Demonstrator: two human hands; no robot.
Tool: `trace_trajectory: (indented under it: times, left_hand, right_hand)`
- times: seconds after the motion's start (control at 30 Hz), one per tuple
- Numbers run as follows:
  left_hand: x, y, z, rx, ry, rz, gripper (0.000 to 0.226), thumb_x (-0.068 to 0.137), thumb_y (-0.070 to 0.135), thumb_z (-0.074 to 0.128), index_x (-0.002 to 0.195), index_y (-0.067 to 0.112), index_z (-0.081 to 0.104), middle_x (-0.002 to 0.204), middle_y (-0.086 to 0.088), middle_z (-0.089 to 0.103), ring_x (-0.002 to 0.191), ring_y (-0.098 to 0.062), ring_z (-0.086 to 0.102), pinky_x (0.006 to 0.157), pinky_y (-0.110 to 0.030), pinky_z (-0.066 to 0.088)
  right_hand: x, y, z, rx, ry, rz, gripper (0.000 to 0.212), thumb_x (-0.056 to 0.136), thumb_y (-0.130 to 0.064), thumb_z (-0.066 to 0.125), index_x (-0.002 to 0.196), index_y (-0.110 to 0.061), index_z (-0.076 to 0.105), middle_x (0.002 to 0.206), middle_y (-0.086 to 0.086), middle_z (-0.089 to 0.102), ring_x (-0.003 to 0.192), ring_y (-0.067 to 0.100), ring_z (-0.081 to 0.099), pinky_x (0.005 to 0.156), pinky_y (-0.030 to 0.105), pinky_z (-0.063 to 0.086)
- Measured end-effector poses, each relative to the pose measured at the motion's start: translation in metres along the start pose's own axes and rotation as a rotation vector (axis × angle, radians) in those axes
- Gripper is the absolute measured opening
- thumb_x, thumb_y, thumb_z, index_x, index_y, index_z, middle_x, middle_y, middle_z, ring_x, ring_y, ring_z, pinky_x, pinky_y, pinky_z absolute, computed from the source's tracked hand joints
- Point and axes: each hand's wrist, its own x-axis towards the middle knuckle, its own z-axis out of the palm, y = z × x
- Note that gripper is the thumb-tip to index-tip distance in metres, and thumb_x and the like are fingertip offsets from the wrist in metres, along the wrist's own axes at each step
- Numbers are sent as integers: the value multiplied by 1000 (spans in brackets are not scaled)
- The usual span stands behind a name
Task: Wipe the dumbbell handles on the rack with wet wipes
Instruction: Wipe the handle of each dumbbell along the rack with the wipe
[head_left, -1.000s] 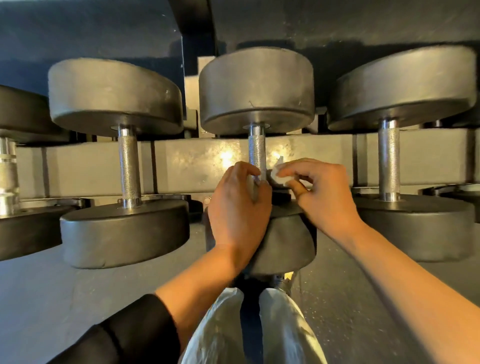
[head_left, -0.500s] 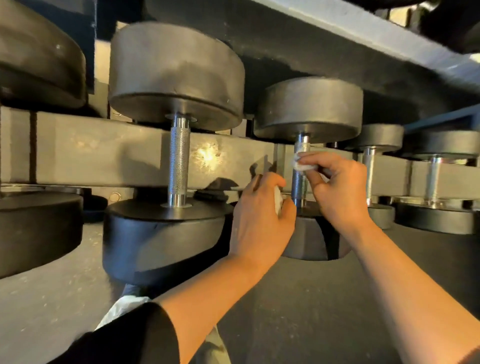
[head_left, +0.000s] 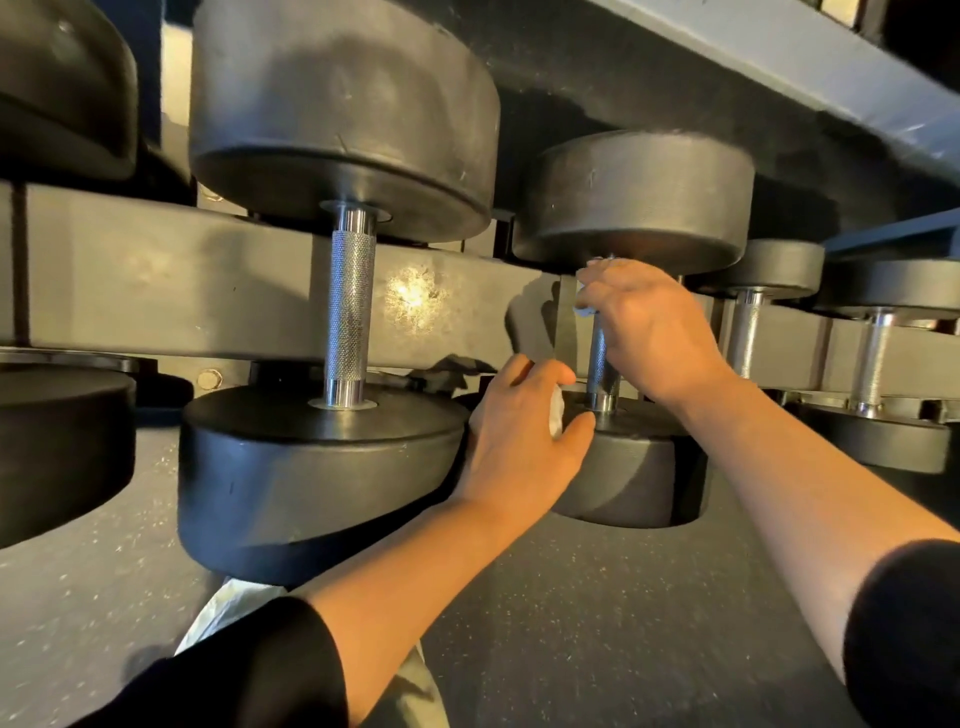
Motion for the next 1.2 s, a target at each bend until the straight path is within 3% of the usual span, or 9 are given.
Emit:
trace_trajectory:
  times: [0.13,0.3,0.47,0.57,0.67,0.83,0.9,1.03,1.2]
  left_hand:
    - [1,-1,1,16,-3,14,29,85,25,67,110,14,61,103,0,52,94,-15,51,77,-22,39]
    - [1,-2,2,36,-9,13,29,86,27,65,111,15,61,105,0,52,95,-13,52,76,-20,36]
    - [1,-2,3,37,-17,5,25,86,29,65,108,18,60,103,1,52,97,-14,51,79,-25,40]
    - [0,-1,2,30,-16,11,23,86,30,64,106,19,60,100,2,52,92,-12,52,76,-25,42]
    - [-1,-1,2,20,-14,22,23,87,29,64,107,18,61,100,2,52,90,-11,52,77,-25,43]
    - [-2,-3,2,16,-1,33,22,87,29,64,107,17,61,100,3,53,92,-11,53,82,-27,45]
    - [-2,-3,2,24,-1,34,23,88,28,63,108,17,61,102,4,53,93,-9,53,81,-22,43]
    - [-2,-3,3,37,-6,30,22,88,28,62,107,18,62,102,5,53,92,-8,52,74,-9,36]
    - [-3,-4,2,50,-20,42,22,89,27,61,108,16,62,103,3,53,93,-10,53,75,-14,39]
  right_hand:
    - [-1,0,0,-5,-73,43,36,61,17,61,90,-3,70,96,15,69,93,34,64,77,45,56]
    - [-25,-7,-13,52,-189,30,31,66,10,63,89,-9,70,92,10,70,88,29,67,71,42,57]
    - [-36,-11,-24,246,-415,113,33,78,-1,62,95,-28,72,94,-2,73,91,20,67,79,39,54]
    - [-37,-11,-24,324,-458,152,35,78,1,62,94,-28,73,94,-4,73,90,17,67,81,37,54]
    - [-40,-13,-22,347,-324,133,31,81,2,61,100,-20,72,100,2,72,96,20,67,83,39,55]
    - [-29,0,-20,346,262,273,25,79,7,63,98,-8,71,108,7,69,105,20,62,93,34,49]
    - [-20,6,-16,297,260,292,23,78,4,66,97,-8,72,108,7,67,104,21,60,91,29,47]
    - [-19,6,-6,266,86,271,22,76,3,71,93,-9,73,99,6,64,95,22,58,79,27,46]
    - [-40,5,-11,438,-52,334,18,76,3,71,87,-11,74,93,-4,63,87,12,61,77,11,43]
